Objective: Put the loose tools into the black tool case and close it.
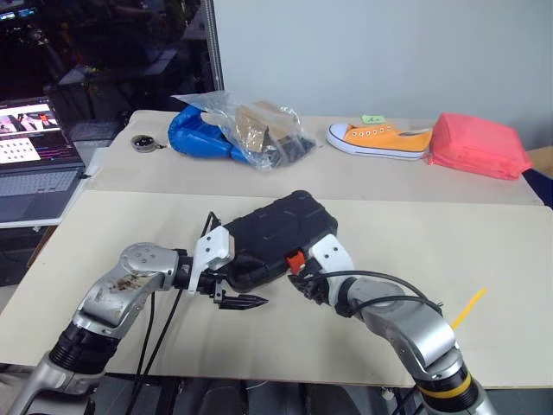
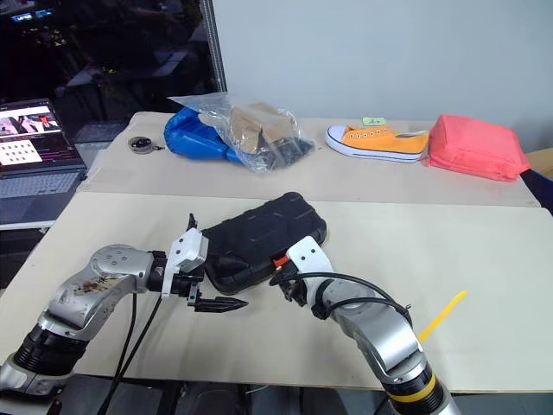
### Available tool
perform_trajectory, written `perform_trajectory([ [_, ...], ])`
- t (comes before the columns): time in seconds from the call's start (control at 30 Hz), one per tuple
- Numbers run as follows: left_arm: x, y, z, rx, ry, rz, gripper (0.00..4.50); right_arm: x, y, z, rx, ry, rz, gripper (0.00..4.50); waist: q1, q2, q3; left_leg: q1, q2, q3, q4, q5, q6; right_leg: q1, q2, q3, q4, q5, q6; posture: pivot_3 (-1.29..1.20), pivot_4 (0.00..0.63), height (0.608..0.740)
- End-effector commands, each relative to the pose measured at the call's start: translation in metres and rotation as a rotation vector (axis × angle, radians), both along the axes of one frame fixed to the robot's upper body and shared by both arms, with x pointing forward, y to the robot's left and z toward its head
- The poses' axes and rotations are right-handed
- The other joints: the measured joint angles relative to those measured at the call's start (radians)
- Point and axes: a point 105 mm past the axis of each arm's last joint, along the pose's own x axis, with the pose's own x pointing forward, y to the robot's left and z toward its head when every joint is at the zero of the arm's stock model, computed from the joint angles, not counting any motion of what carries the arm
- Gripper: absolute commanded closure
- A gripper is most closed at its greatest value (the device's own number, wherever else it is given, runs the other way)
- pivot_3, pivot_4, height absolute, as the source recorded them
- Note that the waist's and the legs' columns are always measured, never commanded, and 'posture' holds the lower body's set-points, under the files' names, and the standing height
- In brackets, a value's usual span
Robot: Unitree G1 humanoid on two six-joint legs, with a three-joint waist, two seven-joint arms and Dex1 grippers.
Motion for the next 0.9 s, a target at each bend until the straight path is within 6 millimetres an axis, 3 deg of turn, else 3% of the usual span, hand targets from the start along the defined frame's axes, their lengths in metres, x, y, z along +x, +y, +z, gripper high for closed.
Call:
perform_trajectory([
  [0.03, -0.006, -0.002, -0.016, 0.031, 0.072, 0.004, 0.14, -0.009, -0.007, 0.018, 0.048, -0.044, 0.034, 1.44, 0.001, 0.000, 0.000, 0.000, 0.000, 0.000, 0.000, 0.000, 0.000, 0.000, 0.000, 0.000, 0.000, 0.000, 0.000, 0.00, 0.150, 0.740],
  [0.2, -0.005, -0.003, -0.016, 0.025, 0.070, 0.006, 0.14, -0.016, -0.025, 0.021, 0.081, -0.012, 0.009, 1.44, 0.002, 0.000, 0.000, 0.000, -0.001, 0.000, 0.000, 0.000, 0.000, 0.001, -0.001, 0.000, 0.000, 0.000, 0.001, 0.00, 0.150, 0.740],
  [0.23, -0.005, -0.003, -0.016, 0.025, 0.070, 0.006, 0.14, -0.018, -0.026, 0.021, 0.099, 0.003, 0.011, 1.96, 0.002, 0.000, 0.000, 0.000, -0.001, 0.000, 0.000, 0.000, 0.000, 0.001, -0.001, 0.000, 0.000, -0.001, 0.001, 0.00, 0.150, 0.740],
  [0.5, -0.004, -0.004, -0.017, 0.026, 0.065, 0.001, 0.14, -0.003, -0.009, 0.023, 0.214, 0.032, -0.012, 4.42, 0.000, 0.000, 0.000, 0.002, 0.000, -0.001, 0.000, 0.000, 0.000, 0.003, -0.001, 0.000, 0.000, -0.001, 0.001, 0.00, 0.150, 0.740],
  [0.67, -0.003, -0.004, -0.018, 0.029, 0.066, 0.001, 0.14, 0.015, -0.001, 0.023, 0.215, 0.008, -0.040, 4.42, -0.002, 0.000, 0.000, 0.002, -0.001, -0.001, 0.000, 0.000, 0.000, 0.003, -0.002, -0.001, -0.001, 0.000, 0.001, 0.00, 0.150, 0.740],
  [0.9, -0.004, -0.003, -0.020, 0.028, 0.071, 0.005, 0.14, 0.019, 0.006, 0.023, 0.219, -0.016, -0.029, 4.42, -0.012, 0.000, 0.000, 0.006, 0.002, -0.001, 0.000, 0.000, 0.000, 0.005, 0.001, 0.001, 0.000, 0.001, -0.001, 0.00, 0.150, 0.740],
])
